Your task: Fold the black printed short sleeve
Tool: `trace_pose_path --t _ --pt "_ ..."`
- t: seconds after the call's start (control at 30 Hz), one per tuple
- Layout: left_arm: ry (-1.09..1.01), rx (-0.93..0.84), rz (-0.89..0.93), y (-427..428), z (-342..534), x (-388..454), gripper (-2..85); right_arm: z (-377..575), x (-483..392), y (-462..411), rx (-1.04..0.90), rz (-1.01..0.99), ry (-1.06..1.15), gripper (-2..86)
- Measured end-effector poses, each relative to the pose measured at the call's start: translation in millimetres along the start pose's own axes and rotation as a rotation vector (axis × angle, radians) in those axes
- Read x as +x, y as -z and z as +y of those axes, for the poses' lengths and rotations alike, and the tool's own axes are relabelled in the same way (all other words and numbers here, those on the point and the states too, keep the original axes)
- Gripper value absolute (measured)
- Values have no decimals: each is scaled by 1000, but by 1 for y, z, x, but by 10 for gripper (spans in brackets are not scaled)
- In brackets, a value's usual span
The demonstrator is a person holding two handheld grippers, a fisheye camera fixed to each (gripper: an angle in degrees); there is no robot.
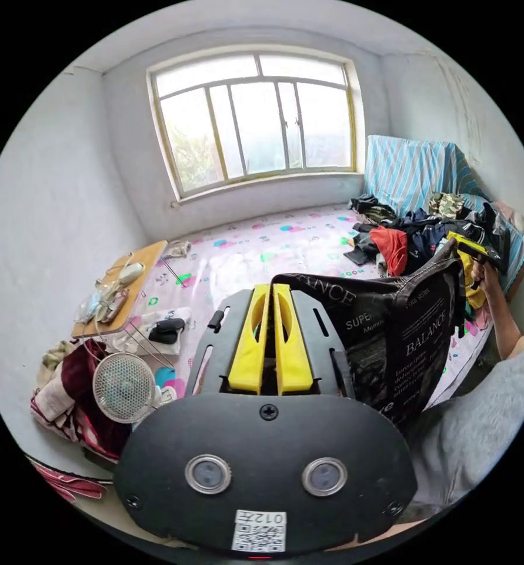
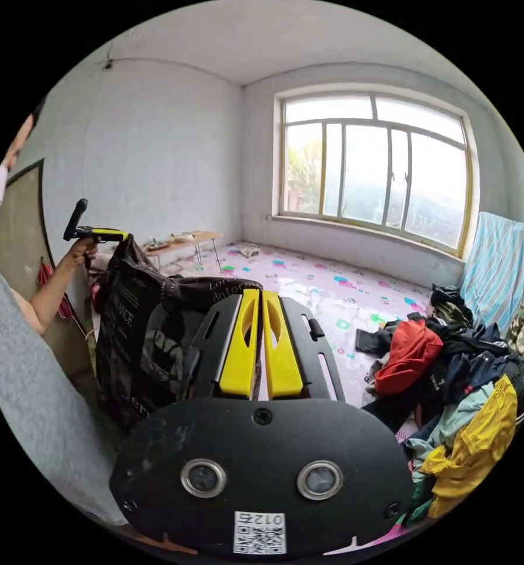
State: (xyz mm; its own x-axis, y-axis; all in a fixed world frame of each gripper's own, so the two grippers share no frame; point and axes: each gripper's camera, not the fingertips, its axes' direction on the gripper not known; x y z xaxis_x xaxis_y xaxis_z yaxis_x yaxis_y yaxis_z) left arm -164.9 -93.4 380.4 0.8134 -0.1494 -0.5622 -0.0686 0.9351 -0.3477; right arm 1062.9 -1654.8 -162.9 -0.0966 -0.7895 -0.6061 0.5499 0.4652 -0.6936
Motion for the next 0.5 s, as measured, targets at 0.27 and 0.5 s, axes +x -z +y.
trace_pose_path --t 0.27,0.5 --pt "287 -358 153 -286 -109 -70 21 -27 181 -308 -415 103 -383 35" --pt "306 -486 259 -331 -61 -102 42 65 196 -296 -538 -2 -535 54"
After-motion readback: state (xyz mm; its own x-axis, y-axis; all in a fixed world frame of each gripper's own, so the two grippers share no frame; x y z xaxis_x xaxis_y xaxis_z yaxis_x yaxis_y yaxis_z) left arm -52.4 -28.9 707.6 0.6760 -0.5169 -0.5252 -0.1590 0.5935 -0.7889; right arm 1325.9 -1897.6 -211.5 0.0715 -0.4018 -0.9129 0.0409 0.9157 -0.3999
